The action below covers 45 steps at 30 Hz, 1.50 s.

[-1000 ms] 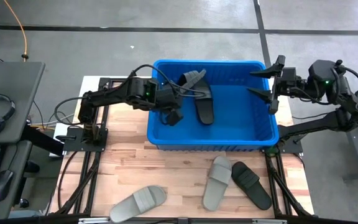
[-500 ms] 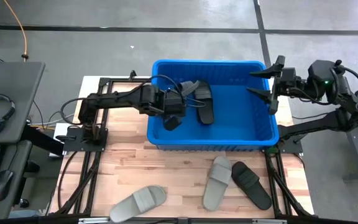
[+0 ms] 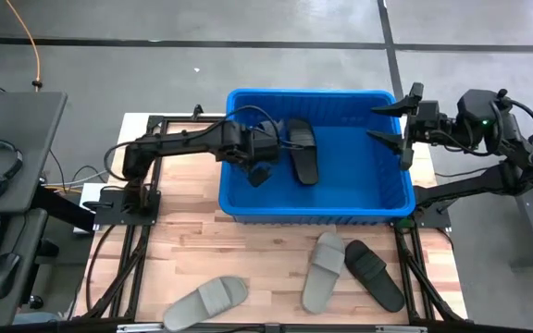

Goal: Pick and place slides into bin
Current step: Put the black slides into the blue bin

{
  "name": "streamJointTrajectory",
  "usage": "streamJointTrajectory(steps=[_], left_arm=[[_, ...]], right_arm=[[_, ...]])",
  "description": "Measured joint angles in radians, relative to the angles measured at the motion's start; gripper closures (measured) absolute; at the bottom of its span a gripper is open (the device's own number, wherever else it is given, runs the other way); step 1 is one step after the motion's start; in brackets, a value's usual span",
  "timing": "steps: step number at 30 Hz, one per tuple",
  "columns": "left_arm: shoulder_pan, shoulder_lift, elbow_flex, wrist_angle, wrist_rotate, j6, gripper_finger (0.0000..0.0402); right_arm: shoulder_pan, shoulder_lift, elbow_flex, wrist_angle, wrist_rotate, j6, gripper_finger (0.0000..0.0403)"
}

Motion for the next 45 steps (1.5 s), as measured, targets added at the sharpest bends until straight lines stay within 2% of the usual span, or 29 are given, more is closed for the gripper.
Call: streamJointTrajectory(steps=[10, 23, 33, 45], left_arm=[[0.002, 0.080, 0.000, 0.001, 0.006, 0.024, 0.0348], [0.043, 0.097, 0.001, 0.000, -0.029, 0.005, 0.0348], [0.102, 0.097, 0.001, 0.000, -0.006, 0.009, 0.0348], [0.100, 0.136, -0.004, 0.005, 0.031, 0.060, 0.0348]], right_arm=[[0.000, 0.000, 0.000, 0.000, 0.000, 0.007, 0.0164], [0.000, 0.000, 0.000, 0.000, 0.000, -0.002, 0.0164], [0.000, 0.000, 0.000, 0.000, 0.000, -0.003, 0.0164], [0.000, 0.000, 0.000, 0.000, 0.000, -0.004, 0.0164]])
